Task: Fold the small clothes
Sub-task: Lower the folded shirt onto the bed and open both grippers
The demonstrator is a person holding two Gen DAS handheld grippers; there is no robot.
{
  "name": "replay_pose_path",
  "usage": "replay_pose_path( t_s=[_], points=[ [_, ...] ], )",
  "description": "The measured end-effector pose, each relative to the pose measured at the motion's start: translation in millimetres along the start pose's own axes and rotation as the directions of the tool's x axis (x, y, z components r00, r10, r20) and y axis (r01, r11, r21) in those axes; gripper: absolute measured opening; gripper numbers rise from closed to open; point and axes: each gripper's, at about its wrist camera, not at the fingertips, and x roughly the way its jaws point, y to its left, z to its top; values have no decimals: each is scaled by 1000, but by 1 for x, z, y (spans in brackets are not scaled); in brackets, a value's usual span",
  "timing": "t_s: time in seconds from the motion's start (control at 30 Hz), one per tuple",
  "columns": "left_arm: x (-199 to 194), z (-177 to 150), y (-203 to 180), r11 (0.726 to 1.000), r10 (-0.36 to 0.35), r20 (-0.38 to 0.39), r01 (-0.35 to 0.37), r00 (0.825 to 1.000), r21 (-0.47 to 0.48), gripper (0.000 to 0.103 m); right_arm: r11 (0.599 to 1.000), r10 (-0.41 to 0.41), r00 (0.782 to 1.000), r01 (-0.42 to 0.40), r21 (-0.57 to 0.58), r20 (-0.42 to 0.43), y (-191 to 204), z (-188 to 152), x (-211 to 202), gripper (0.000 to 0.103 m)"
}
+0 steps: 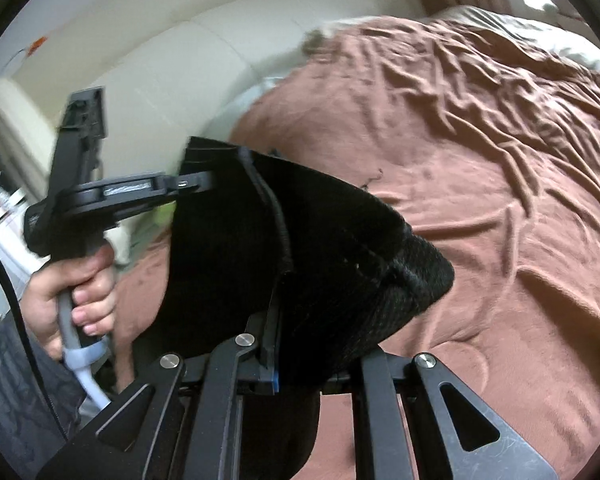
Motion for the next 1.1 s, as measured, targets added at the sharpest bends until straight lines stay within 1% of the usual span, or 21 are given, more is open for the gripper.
replay_pose_path(
  t_s=[0.03, 0.07, 0.1, 0.13, 0.17, 0.2, 0.27, 0.37, 0.53, 0.57, 0.6, 0.63, 0.7, 0.77, 0.8, 0.83, 0.9, 0.93, 1.0, 1.03, 1.1],
  points=[
    [9, 1, -1, 999, 34, -26, -34, 999, 4, 13, 999, -13, 999, 14, 41, -30, -9, 1, 7, 13],
    [14, -1, 0, 998, 70, -47, -70, 996, 4, 22, 997, -18, 999, 21, 70, -49, -16, 0, 12, 20],
    [17, -2, 1, 995, 96, -52, -96, 994, 1, 26, 995, -31, 997, 37, 91, -65, -21, -1, 15, 31],
    [17, -4, 4, 994, 112, -48, -113, 992, -3, 27, 993, -49, 997, 56, 100, -64, -27, -3, 15, 37],
    [15, -8, 8, 994, 110, -45, -110, 993, -8, 30, 993, -59, 996, 64, 98, -60, -29, -5, 13, 46],
    [13, -12, 11, 994, 105, -45, -105, 994, -12, 31, 993, -61, 997, 66, 97, -56, -31, -6, 12, 48],
    [10, -21, 19, 992, 122, -53, -124, 991, -23, 31, 994, -43, 997, 49, 101, -63, -31, -11, 9, 48],
    [3, -35, 27, 991, 127, -78, -130, 989, -39, 31, 994, -40, 997, 47, 99, -72, -29, -14, 6, 48],
    [-14, -50, 17, 991, 130, -85, -132, 988, -25, 34, 995, -38, 996, 45, 89, -76, -32, -9, -5, 48],
    [-18, -52, 14, 991, 129, -85, -132, 988, -24, 39, 995, -38, 996, 44, 89, -77, -35, -14, -16, 48],
    [-22, -53, 9, 991, 130, -82, -132, 988, -21, 46, 995, -34, 996, 41, 88, -81, -36, -16, -23, 48],
    [-29, -56, 3, 991, 133, -76, -134, 988, -15, 50, 995, -28, 996, 36, 90, -85, -36, -18, -31, 48],
    [-39, -58, -6, 991, 135, -66, -136, 989, -7, 66, 994, -23, 997, 31, 100, -77, -37, -19, -48, 48],
    [-52, -61, -17, 991, 133, -56, -133, 990, 1, 72, 994, -25, 997, 32, 103, -71, -38, -20, -65, 49],
    [-58, -62, -22, 991, 134, -50, -134, 990, 5, 75, 994, -25, 997, 32, 103, -72, -39, -20, -73, 56],
    [-65, -64, -27, 991, 135, -44, -134, 990, 6, 77, 995, -27, 997, 33, 99, -67, -39, -20, -81, 61],
    [-78, -67, -37, 991, 133, -32, -133, 991, 6, 83, 995, -44, 998, 48, 88, -47, -38, -22, -101, 82],
    [-85, -69, -42, 991, 132, -24, -132, 991, 5, 85, 995, -62, 997, 65, 80, -33, -37, -23, -115, 85],
    [-99, -74, -53, 989, 147, 0, -147, 989, 0, 99, 995, -65, 997, 67, 77, -31, -34, -26, -133, 94],
    [-106, -76, -58, 987, 158, 15, -158, 987, 1, 102, 996, -52, 998, 55, 77, -28, -33, -28, -146, 95],
    [-121, -80, -70, 988, 153, 40, -154, 987, 5, 103, 996, -56, 998, 57, 65, -20, -31, -32, -165, 103]
  ],
)
